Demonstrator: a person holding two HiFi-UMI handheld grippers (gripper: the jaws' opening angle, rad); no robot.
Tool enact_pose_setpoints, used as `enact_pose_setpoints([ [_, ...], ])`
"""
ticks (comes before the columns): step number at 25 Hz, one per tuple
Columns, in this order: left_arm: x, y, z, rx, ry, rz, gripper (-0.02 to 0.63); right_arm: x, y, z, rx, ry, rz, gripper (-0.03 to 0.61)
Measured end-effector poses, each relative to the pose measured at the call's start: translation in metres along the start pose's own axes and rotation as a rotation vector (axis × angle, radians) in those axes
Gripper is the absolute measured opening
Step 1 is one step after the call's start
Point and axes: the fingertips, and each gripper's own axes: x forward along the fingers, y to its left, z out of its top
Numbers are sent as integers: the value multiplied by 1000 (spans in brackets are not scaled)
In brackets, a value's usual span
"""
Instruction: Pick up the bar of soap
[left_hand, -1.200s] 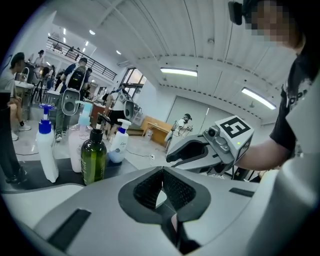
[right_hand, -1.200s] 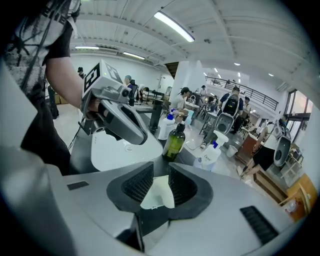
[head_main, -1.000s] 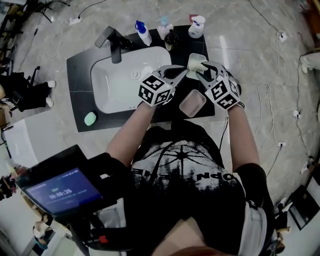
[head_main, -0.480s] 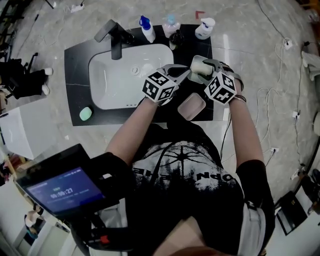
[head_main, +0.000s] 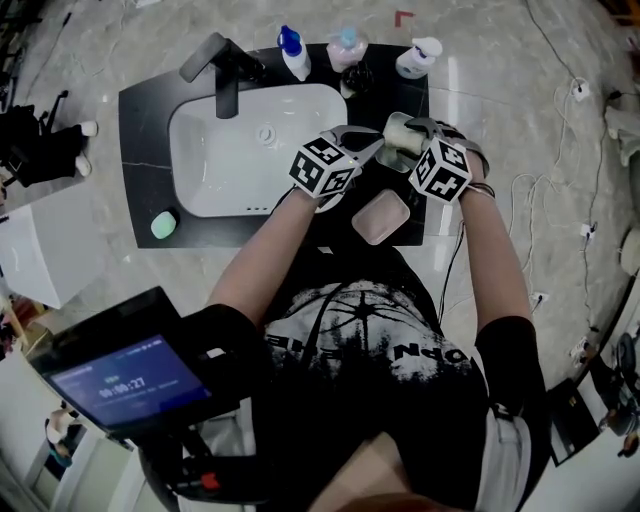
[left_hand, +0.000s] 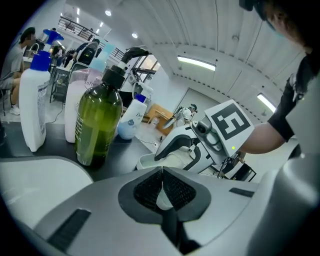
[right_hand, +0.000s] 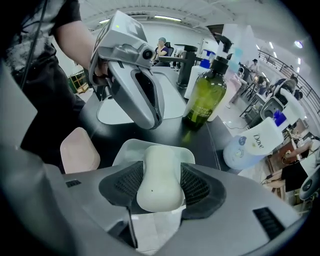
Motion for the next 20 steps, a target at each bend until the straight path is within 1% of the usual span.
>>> enact_pose_setpoints([
  [7, 4, -2, -4, -31, 16, -19, 12, 6, 1, -4, 2, 33, 62, 239],
  [14, 8, -6, -6, -54, 32, -35, 12, 5, 7, -8, -43, 94, 117, 236],
  [17, 11, -7, -8, -82, 40, -53, 15, 3, 5, -4, -60, 66, 105, 233],
  [20, 14, -9, -9, -94, 52, -65, 46, 0, 3, -2, -55, 21, 68, 232],
])
